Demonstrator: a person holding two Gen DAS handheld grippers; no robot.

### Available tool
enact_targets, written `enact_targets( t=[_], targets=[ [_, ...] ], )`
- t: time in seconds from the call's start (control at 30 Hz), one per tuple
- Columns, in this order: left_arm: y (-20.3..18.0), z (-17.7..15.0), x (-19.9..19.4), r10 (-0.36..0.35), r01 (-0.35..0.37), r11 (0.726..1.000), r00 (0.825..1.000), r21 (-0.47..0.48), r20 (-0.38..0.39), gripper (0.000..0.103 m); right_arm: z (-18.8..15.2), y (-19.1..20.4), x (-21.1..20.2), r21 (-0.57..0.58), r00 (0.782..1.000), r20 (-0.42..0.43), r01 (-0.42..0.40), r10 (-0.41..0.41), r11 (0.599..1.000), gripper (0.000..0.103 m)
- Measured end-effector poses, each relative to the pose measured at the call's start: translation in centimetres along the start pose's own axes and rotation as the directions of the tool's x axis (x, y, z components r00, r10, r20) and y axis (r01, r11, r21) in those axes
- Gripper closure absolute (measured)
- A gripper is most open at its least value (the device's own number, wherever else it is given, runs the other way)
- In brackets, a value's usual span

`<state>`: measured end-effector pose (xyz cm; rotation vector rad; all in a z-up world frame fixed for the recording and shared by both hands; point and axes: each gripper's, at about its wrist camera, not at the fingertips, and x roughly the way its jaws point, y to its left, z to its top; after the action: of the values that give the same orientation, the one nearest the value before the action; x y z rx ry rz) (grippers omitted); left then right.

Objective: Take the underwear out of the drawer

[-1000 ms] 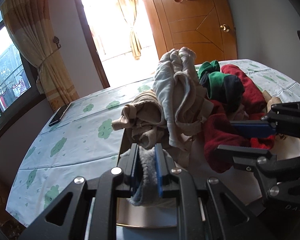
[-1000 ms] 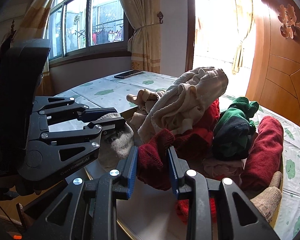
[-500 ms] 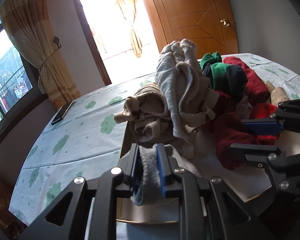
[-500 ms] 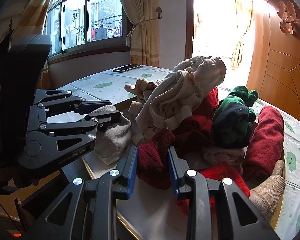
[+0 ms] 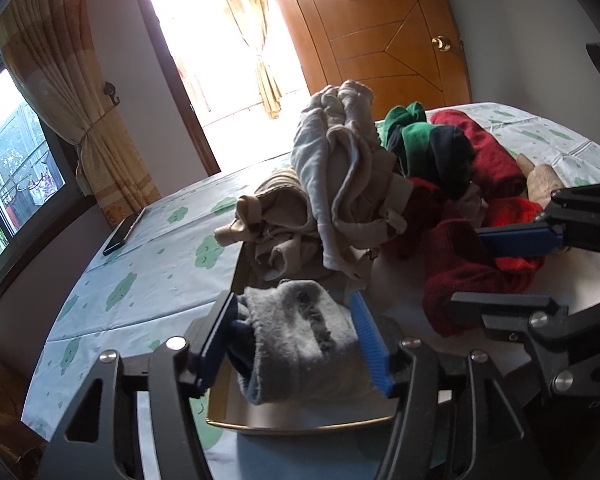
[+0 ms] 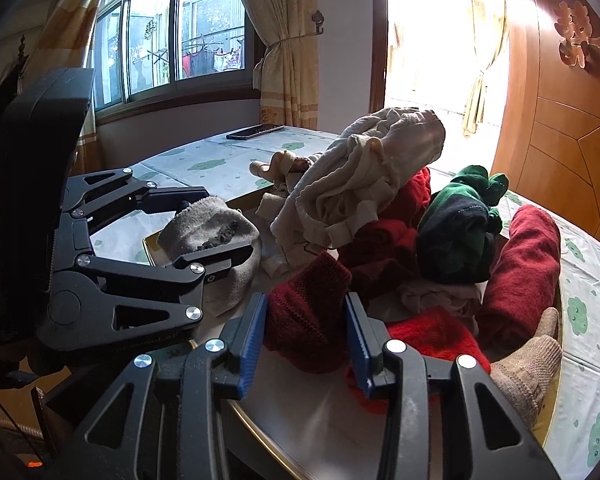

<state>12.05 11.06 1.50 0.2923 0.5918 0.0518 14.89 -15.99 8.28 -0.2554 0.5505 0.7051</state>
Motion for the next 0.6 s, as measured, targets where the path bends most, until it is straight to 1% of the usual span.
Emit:
enact_targets(
  t=[0.03, 0.07, 0.13, 0.23, 0.3, 0.37, 0.47, 0.53, 0.6],
  targets=[
    [0.0, 0.0, -0.2, 0.0, 0.0, 1.0, 1.0, -0.003, 0.006, 0.034, -0.1, -0.1, -0.1, 0.007, 1.0, 0.002, -0.001, 0.001, 1.0, 0.041],
    [0.1, 0.0, -0.4, 0.005, -0.005, 1.0, 1.0, -0.004, 0.012, 0.03, -0.2, -0.1, -0.3, 0.013, 1.0, 0.008, 0.0, 0.0, 1.0, 0.037],
    [0.1, 0.0, -1.0, 0.011, -0.011, 1.0, 1.0, -0.007, 0.018, 0.027, -0.4, -0.3, -0.9, 0.019, 1.0, 0.025, 0.008, -0.009, 1.0, 0.036],
    [0.3, -0.1, -2.0, 0.016, -0.016, 1.0, 0.999, -0.017, 0.033, 0.018, -0.7, -0.5, -2.1, 0.039, 0.999, 0.041, 0.014, -0.015, 0.999, 0.036],
    [0.3, -0.2, -2.9, 0.021, -0.02, 1.0, 0.999, -0.023, 0.048, 0.008, -0.9, -0.6, -3.1, 0.051, 0.998, 0.058, 0.019, -0.022, 0.999, 0.036],
    [0.2, -0.4, -3.9, 0.013, -0.011, 1.0, 0.998, -0.025, 0.064, 0.005, -1.1, -0.7, -4.3, 0.068, 0.997, 0.073, 0.021, -0.026, 0.997, 0.032],
    [-0.2, -0.9, -5.5, 0.003, -0.001, 1.0, 0.997, -0.027, 0.076, 0.005, -1.6, -0.6, -6.2, 0.083, 0.994, 0.097, 0.038, -0.046, 0.996, 0.03],
    [-0.5, -1.3, -6.9, 0.0, 0.004, 0.999, 0.995, -0.038, 0.102, 0.003, -1.9, -0.5, -7.8, 0.091, 0.99, 0.127, 0.047, -0.058, 0.995, 0.029],
    [-0.6, -1.7, -8.1, -0.007, 0.015, 0.998, 0.992, -0.06, 0.128, 0.001, -2.4, -0.2, -9.5, 0.098, 0.984, 0.163, 0.054, -0.07, 0.994, 0.025]
  ],
)
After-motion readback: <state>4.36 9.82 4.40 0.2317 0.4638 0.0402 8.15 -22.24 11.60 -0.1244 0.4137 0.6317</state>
